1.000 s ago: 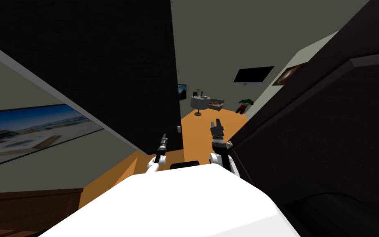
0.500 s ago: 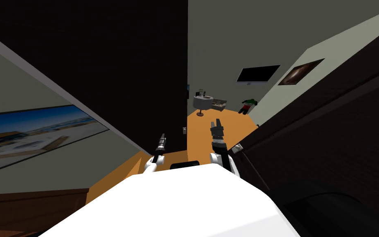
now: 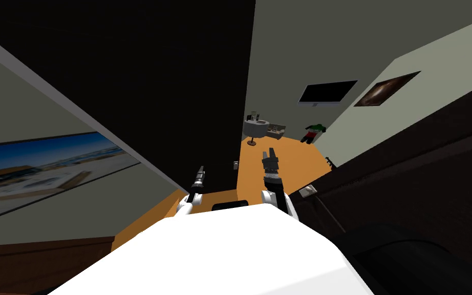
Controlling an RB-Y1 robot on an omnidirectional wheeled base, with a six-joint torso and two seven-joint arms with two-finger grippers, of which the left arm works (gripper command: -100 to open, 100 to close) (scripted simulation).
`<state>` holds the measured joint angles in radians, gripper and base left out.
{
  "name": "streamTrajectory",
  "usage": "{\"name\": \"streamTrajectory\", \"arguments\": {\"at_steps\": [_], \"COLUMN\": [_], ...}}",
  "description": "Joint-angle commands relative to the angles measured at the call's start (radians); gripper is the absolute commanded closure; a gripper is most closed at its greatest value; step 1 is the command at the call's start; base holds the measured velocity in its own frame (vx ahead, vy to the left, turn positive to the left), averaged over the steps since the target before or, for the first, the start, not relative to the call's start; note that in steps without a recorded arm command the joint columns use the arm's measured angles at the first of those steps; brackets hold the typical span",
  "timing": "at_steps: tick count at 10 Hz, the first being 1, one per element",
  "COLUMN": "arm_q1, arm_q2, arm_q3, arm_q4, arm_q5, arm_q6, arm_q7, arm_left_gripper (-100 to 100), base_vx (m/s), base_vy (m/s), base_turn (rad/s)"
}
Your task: Push the door open
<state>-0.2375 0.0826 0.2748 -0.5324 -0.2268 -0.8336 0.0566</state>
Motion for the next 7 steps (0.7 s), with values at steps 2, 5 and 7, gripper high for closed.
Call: {"name": "streamTrajectory", "arguments": {"at_steps": [2, 5, 7], "arm_q1": [-0.001, -0.003, -0.004], "arm_q2": [0.026, 0.033, 0.027], "arm_q3": [-0.044, -0.096, -0.126], "arm_q4": [0.004, 0.013, 0.018], "arm_q5": [0.036, 0.081, 0.105], "arm_q6": [-0.003, -0.007, -0.010], "arm_q7": [-0.017, -0.037, -0.049], "arm_left_gripper": [-100, -100, -100], "base_vx": [0.140, 0.107, 0.063], "base_vy": [0.095, -0.029, -0.124], "base_turn": [0.061, 0.073, 0.055]}}
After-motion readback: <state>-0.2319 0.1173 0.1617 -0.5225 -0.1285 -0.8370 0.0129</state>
